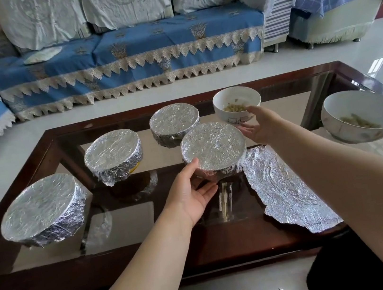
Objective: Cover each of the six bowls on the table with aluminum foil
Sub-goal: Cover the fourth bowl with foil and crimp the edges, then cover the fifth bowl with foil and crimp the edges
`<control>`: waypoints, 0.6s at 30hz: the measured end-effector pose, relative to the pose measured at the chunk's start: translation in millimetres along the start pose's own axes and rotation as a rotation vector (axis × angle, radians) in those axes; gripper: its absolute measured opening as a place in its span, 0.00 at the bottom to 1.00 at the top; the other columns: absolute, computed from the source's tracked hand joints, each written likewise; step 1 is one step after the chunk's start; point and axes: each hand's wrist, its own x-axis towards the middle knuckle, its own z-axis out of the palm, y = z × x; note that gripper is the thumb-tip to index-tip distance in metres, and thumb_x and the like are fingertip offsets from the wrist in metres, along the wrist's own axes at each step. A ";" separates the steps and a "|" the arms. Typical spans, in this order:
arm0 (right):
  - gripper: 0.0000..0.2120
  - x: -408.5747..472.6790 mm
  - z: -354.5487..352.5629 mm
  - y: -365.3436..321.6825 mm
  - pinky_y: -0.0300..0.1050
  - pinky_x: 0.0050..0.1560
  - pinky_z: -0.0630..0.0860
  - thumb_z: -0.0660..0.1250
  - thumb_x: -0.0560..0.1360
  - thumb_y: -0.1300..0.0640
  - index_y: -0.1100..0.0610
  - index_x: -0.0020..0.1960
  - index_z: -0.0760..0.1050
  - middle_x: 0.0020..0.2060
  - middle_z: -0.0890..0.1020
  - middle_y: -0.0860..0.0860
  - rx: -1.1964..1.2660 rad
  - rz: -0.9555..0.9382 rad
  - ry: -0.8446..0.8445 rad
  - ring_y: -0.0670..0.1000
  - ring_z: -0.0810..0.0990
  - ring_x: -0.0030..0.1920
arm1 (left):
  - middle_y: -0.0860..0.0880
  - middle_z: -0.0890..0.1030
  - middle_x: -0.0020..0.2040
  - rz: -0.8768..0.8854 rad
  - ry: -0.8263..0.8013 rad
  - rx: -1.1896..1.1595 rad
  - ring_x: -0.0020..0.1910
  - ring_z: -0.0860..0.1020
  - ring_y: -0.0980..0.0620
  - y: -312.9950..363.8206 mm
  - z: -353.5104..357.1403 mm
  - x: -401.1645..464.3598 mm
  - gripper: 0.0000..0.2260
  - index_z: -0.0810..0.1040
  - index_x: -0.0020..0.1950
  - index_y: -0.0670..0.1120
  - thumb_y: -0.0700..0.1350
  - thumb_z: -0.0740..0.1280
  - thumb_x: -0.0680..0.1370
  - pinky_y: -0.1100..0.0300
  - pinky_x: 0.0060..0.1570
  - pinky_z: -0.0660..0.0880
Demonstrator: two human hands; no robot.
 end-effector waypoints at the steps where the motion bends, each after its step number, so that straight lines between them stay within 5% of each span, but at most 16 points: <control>1: 0.31 3.2 -1.6 -1.4 0.55 0.54 0.80 0.70 0.75 0.55 0.56 0.73 0.59 0.57 0.77 0.66 0.022 -0.002 0.008 0.62 0.80 0.57 | 0.44 0.80 0.44 0.001 0.000 -0.016 0.50 0.79 0.40 -1.0 3.0 0.9 0.06 0.76 0.49 0.44 0.46 0.69 0.78 0.45 0.65 0.73; 4: 0.28 5.4 -5.0 -6.7 0.53 0.55 0.80 0.71 0.75 0.54 0.56 0.70 0.62 0.56 0.78 0.66 0.009 -0.020 0.044 0.62 0.81 0.56 | 0.44 0.79 0.45 0.013 0.007 -0.065 0.48 0.79 0.41 -5.0 12.7 3.5 0.06 0.76 0.50 0.44 0.46 0.69 0.78 0.45 0.64 0.74; 9: 0.27 2.6 -6.6 -6.4 0.51 0.36 0.83 0.70 0.75 0.60 0.59 0.71 0.63 0.50 0.79 0.66 -0.011 -0.024 0.068 0.62 0.84 0.46 | 0.42 0.79 0.57 0.053 0.020 -0.124 0.54 0.79 0.40 -13.4 25.5 11.3 0.17 0.77 0.61 0.45 0.53 0.70 0.77 0.46 0.60 0.76; 18: 0.16 -24.3 -30.0 -31.8 0.49 0.41 0.83 0.69 0.75 0.61 0.60 0.60 0.68 0.51 0.81 0.66 0.196 -0.203 0.136 0.61 0.84 0.49 | 0.40 0.72 0.71 0.053 -0.049 -0.226 0.65 0.74 0.34 -9.5 43.0 35.1 0.43 0.62 0.77 0.44 0.73 0.62 0.73 0.40 0.67 0.70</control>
